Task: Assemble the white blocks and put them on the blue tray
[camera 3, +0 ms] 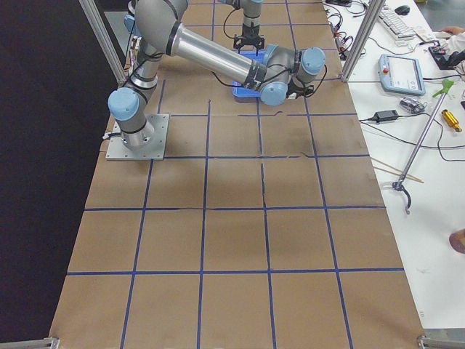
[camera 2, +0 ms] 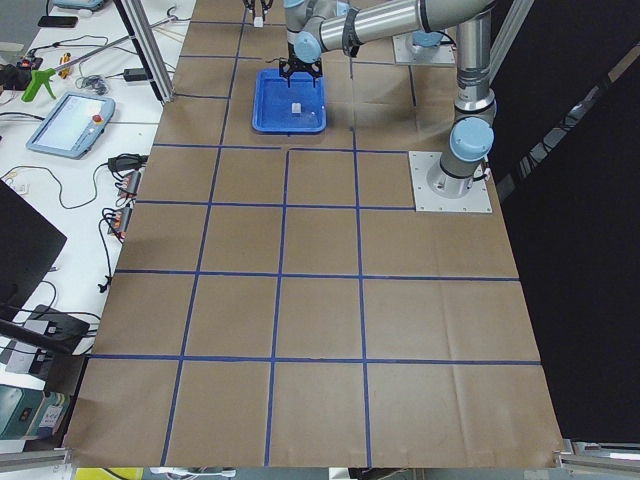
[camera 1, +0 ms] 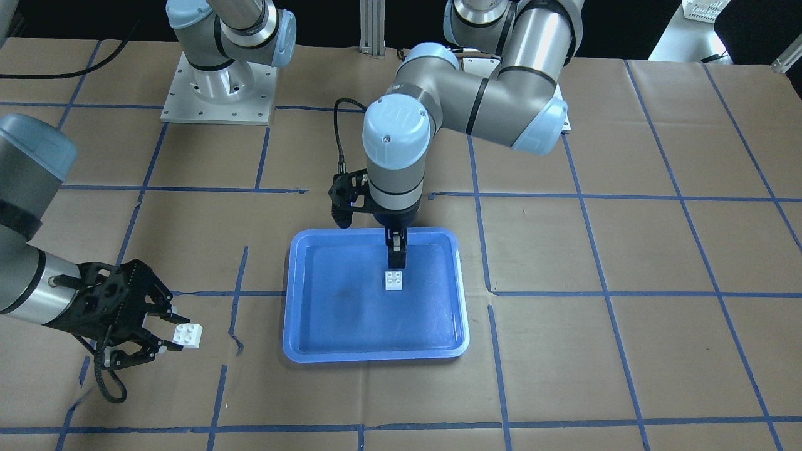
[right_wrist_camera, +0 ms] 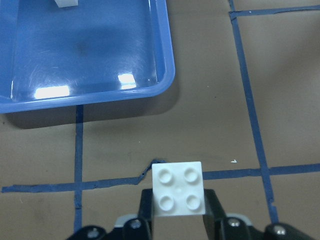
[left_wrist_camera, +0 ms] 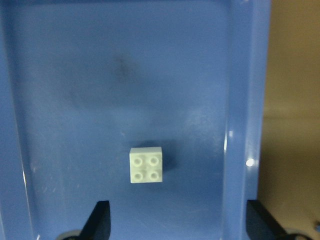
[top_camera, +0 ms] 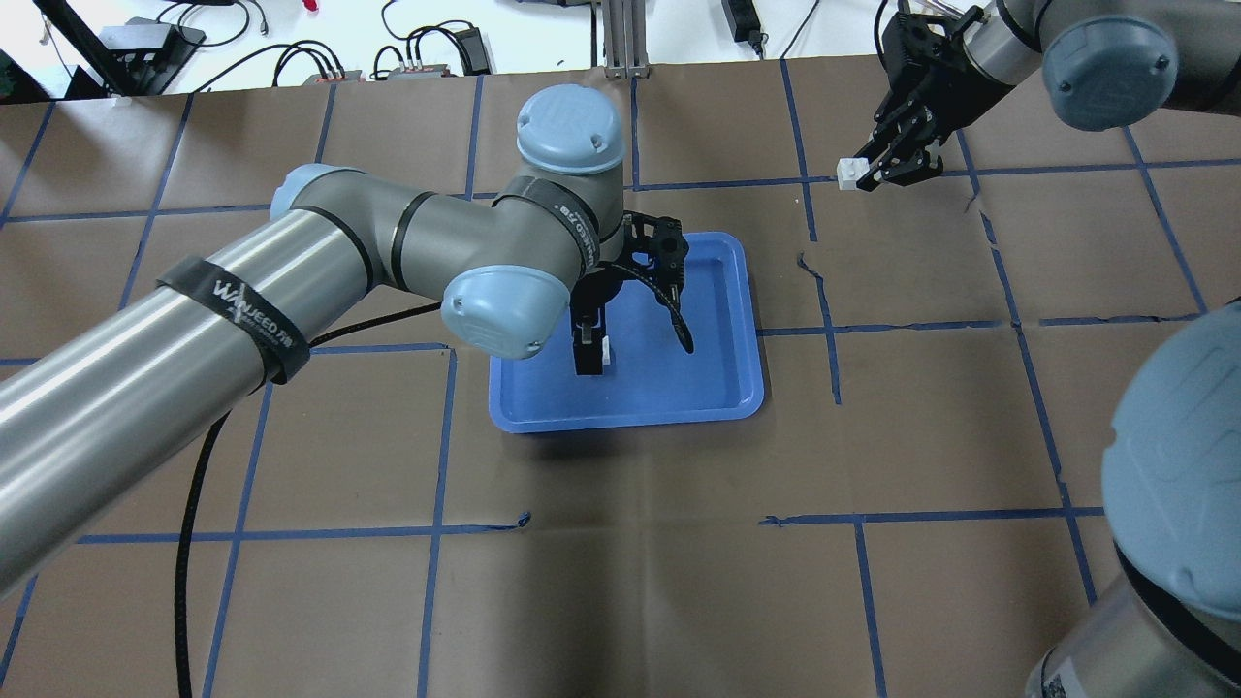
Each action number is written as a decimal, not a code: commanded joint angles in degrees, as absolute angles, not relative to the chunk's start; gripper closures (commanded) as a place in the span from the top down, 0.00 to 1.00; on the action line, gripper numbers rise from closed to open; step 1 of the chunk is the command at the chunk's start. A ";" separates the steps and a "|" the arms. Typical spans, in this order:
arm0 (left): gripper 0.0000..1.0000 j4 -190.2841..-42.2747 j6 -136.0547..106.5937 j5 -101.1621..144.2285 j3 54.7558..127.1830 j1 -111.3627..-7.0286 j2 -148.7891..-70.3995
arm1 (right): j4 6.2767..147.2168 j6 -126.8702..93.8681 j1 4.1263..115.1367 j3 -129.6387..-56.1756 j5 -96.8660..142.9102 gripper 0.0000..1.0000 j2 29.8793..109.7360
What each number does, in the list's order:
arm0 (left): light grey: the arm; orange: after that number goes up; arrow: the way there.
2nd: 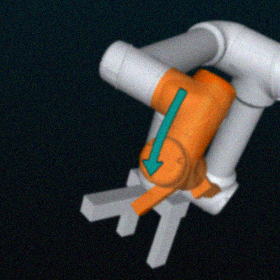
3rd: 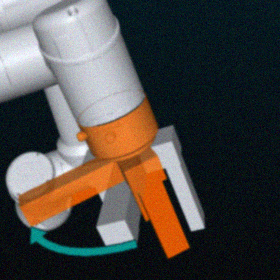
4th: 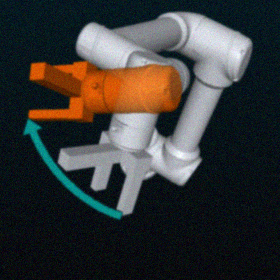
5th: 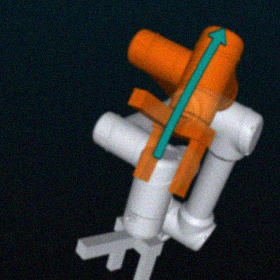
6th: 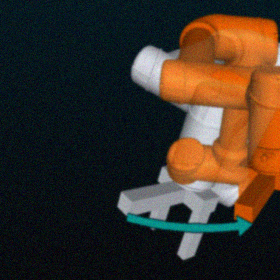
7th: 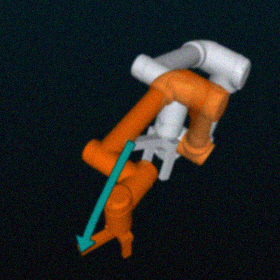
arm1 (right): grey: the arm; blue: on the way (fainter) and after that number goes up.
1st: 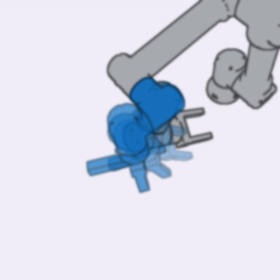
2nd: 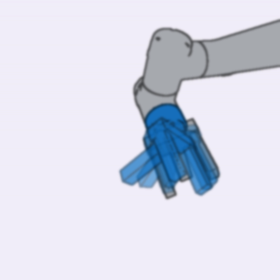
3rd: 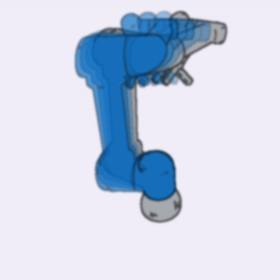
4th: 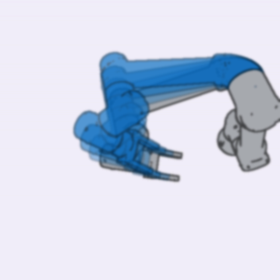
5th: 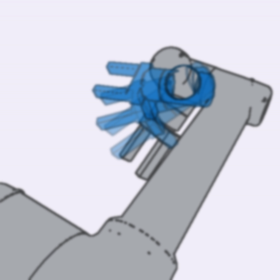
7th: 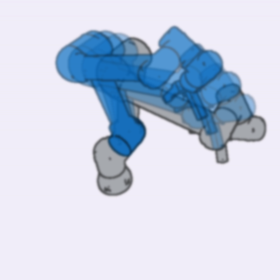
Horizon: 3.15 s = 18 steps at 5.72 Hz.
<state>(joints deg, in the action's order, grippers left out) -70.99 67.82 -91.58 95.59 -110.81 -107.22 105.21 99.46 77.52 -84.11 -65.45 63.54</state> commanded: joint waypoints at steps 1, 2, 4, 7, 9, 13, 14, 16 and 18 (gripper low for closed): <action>0.95 -85.72 64.44 -91.32 92.13 -110.13 -97.16 | 105.91 98.44 78.04 -89.10 -65.39 0.31 66.78; 0.95 -93.09 62.07 -91.41 88.80 -106.73 -95.81 | 106.34 98.52 78.57 -90.95 -65.22 0.31 66.97; 0.95 -96.59 53.04 -91.84 89.81 -102.24 -89.42 | 113.78 94.43 83.99 -95.07 -65.04 0.31 67.76; 0.99 -96.42 44.95 -91.32 88.95 -87.23 -82.53 | 130.82 78.09 93.75 -100.88 -64.95 0.31 67.15; 0.99 -94.14 17.46 -88.36 89.12 -87.19 -82.70 | 136.80 74.55 98.77 -104.31 -65.21 0.31 67.06; 0.99 -93.87 -0.78 -88.68 88.95 -89.56 -82.35 | 150.97 71.03 100.54 -111.36 -65.04 0.30 64.17; 0.99 -93.35 -1.40 -88.77 88.34 -89.56 -82.53 | 153.95 69.45 101.16 -111.36 -65.04 0.30 61.90; 0.99 -93.25 -1.06 -88.68 88.59 -89.56 -82.35 | 153.90 69.09 101.34 -111.36 -64.78 0.30 61.52; 0.99 -92.90 -0.97 -88.59 88.68 -89.47 -82.44 | 153.98 68.03 103.26 -111.36 -65.12 0.30 61.00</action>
